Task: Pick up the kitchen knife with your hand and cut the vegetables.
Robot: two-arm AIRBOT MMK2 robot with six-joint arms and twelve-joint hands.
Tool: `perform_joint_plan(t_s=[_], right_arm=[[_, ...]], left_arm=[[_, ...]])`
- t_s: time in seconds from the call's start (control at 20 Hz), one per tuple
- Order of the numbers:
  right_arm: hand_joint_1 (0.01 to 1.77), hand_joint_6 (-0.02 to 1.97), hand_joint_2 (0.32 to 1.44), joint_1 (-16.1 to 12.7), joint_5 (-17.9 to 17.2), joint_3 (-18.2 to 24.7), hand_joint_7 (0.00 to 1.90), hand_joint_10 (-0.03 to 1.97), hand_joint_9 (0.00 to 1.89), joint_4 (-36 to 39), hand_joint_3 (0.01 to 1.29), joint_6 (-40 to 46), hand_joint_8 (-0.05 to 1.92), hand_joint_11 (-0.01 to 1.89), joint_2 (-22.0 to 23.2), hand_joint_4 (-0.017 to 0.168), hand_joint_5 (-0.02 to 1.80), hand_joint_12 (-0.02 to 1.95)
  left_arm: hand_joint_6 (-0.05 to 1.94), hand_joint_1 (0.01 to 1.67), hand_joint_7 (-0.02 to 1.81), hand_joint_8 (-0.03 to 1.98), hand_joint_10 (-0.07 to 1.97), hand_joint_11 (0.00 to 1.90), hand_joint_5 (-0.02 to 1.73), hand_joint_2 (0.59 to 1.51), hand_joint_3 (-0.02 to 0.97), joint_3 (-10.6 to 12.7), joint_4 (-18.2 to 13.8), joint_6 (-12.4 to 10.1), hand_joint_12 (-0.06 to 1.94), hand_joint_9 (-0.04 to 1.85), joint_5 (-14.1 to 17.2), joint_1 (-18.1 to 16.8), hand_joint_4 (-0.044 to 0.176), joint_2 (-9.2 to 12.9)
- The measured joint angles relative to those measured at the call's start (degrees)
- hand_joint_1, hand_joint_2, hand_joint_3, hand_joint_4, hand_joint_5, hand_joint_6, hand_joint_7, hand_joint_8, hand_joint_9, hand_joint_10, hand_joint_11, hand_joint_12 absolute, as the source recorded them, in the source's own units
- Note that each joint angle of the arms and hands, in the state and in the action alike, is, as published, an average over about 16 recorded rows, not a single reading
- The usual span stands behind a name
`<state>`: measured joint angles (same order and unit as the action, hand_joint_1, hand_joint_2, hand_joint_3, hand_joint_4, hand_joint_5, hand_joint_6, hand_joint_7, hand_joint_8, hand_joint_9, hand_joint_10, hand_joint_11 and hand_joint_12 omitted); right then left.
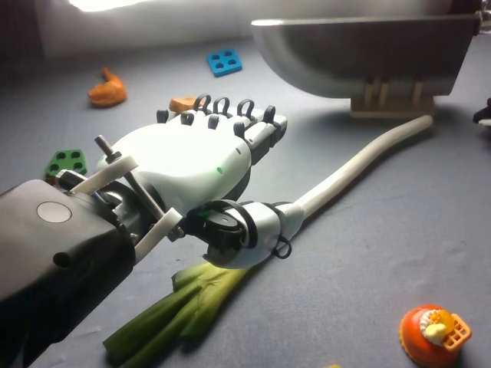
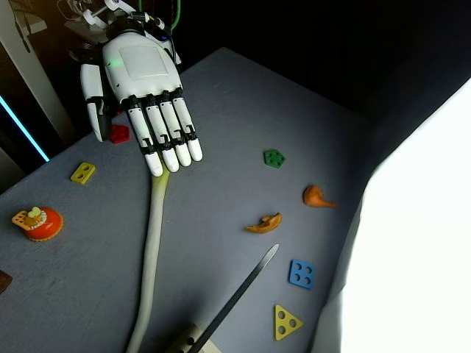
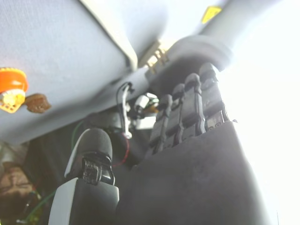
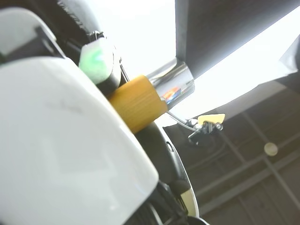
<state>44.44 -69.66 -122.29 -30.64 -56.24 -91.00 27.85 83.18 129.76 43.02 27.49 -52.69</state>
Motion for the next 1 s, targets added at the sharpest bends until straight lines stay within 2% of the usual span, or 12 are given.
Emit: perform_joint_plan(t_s=[0.2, 0.25, 0.55, 1.0], right_arm=[[1.55, 1.9, 0.63, 0.4, -0.4, -0.7, 1.52, 1.78, 1.56, 2.2, 0.96, 1.1, 1.75, 1.58, -0.2, 0.164, 1.35, 1.79], [1.54, 1.9, 0.64, 0.5, -0.6, -0.9, 1.51, 1.78, 1.55, 2.7, 0.96, 1.4, 1.75, 1.58, -0.2, 0.159, 1.33, 1.79], [1.36, 1.86, 0.69, 0.7, -1.8, -2.4, 1.38, 1.83, 1.43, 5.4, 0.96, 3.0, 1.81, 1.45, -0.5, 0.095, 1.12, 1.84], [1.1, 1.68, 0.81, 1.2, -3.5, -3.8, 1.06, 1.92, 1.1, 6.5, 0.87, 3.5, 1.88, 1.09, -0.8, 0.004, 0.78, 1.93]], left_arm=[[0.02, 0.12, 0.02, 0.02, 0.01, 0.02, 0.02, 1.4, 0.017, 0.0, 0.0, 0.1, 0.01, 0.02, 0.0, 0.0, 0.001, 0.0], [0.02, 0.12, 0.02, 0.02, 0.01, 0.02, 0.02, 1.4, 0.017, 0.0, 0.0, 0.2, 0.01, 0.02, 0.0, 0.0, 0.001, 0.0], [0.02, 0.11, 0.02, 0.02, 0.01, 0.02, 0.02, 1.404, 0.016, 0.0, 0.0, 0.6, 0.0, 0.02, -0.3, 0.0, 0.001, 0.0], [0.02, 0.12, 0.02, 0.02, 0.01, 0.02, 0.02, 1.407, 0.016, 0.0, 0.0, 1.2, 0.0, 0.02, -0.9, 0.0, 0.002, 0.0]])
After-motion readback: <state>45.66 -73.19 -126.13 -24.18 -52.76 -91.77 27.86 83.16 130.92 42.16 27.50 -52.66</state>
